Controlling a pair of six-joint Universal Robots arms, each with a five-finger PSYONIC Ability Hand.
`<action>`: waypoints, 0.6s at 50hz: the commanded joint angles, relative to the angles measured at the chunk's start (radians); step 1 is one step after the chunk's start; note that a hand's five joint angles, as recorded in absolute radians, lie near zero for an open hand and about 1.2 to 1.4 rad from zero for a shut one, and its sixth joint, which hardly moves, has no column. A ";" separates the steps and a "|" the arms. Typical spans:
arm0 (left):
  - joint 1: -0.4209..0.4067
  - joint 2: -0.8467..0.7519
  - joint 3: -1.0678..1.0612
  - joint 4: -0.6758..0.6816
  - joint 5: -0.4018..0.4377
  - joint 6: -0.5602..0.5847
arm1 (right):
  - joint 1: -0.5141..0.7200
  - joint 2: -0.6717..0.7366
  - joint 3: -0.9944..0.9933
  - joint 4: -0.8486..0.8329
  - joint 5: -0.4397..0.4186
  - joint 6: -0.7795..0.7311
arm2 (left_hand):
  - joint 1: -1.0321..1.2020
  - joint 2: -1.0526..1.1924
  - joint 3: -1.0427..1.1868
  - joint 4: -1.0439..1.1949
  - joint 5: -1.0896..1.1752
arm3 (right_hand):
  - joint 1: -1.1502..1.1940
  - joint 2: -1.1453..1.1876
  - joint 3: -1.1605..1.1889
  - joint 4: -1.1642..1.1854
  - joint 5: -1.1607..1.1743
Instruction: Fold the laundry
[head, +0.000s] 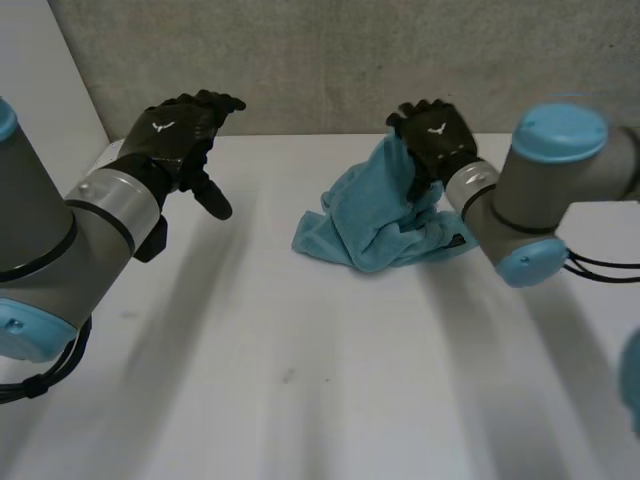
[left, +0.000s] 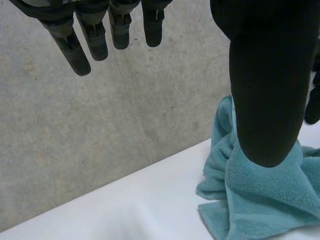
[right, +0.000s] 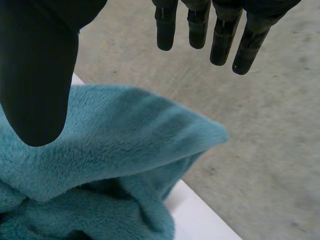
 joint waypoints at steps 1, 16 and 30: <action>0.000 -0.023 -0.002 0.003 -0.011 0.003 | 0.009 0.228 -0.230 0.008 -0.041 -0.043 | 0.003 0.017 0.014 0.013 -0.019 | -0.033 -0.047 -0.042 -0.059 -0.071; -0.003 -0.069 0.000 0.032 -0.013 -0.005 | 0.011 0.092 -0.260 0.000 0.059 -0.110 | 0.000 0.014 0.011 0.010 -0.022 | 1.189 1.175 1.180 1.163 1.151; -0.104 -0.305 0.086 0.185 -0.007 -0.068 | 0.091 -0.359 0.226 -0.002 0.059 -0.056 | 0.000 0.014 0.011 0.010 -0.022 | 1.189 1.175 1.180 1.163 1.151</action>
